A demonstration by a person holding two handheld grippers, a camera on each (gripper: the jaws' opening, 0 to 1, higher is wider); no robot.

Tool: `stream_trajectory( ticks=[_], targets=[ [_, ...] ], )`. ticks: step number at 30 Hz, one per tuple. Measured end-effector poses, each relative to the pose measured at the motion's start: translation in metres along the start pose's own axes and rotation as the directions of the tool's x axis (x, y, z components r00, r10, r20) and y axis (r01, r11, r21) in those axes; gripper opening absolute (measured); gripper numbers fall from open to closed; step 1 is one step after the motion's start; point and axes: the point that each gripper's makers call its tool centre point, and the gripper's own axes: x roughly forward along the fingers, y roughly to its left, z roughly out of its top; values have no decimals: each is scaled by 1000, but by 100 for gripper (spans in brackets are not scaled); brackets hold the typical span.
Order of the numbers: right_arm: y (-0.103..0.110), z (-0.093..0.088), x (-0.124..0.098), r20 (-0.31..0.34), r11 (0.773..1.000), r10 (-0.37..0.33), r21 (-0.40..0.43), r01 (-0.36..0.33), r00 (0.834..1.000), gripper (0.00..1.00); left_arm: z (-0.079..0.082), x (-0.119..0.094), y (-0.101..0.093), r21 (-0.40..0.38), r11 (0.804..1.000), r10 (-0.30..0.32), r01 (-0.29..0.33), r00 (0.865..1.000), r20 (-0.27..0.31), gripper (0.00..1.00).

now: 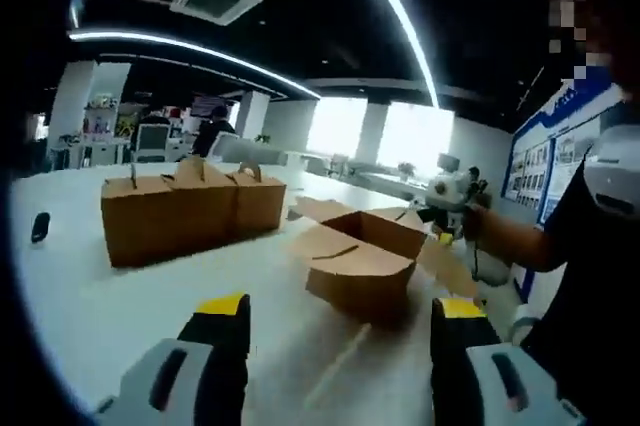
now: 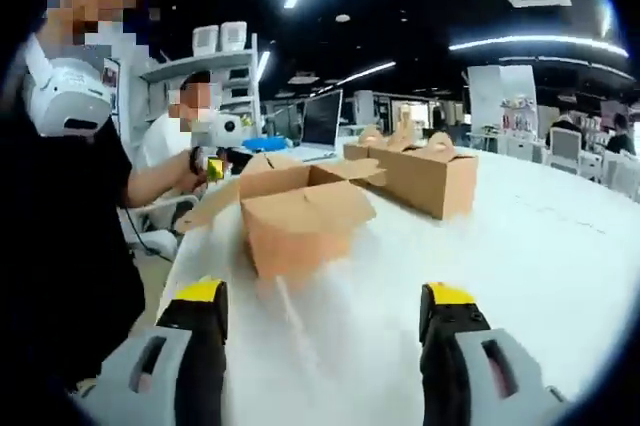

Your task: Pick up one paper box from the group, open the paper box, and remove the item inside

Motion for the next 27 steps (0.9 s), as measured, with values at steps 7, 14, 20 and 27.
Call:
stream_trajectory(
  ticks=[7, 14, 20, 27],
  targets=[
    [7, 18, 31, 36, 992, 66, -109, -61, 997, 81, -2, 34, -2, 97, 994, -51, 52, 999, -15, 70],
    [22, 25, 55, 32, 974, 200, -119, -195, 979, 75, 8, 56, -13, 157, 980, -129, 123, 991, 26, 70],
    [27, 30, 74, 31, 952, 279, -140, -273, 960, 72, 17, 68, -13, 187, 973, -147, 137, 988, 39, 69],
    [24, 34, 85, 42, 945, 294, -161, -284, 955, 73, 17, 68, -15, 217, 965, -157, 148, 987, 24, 67]
  ],
)
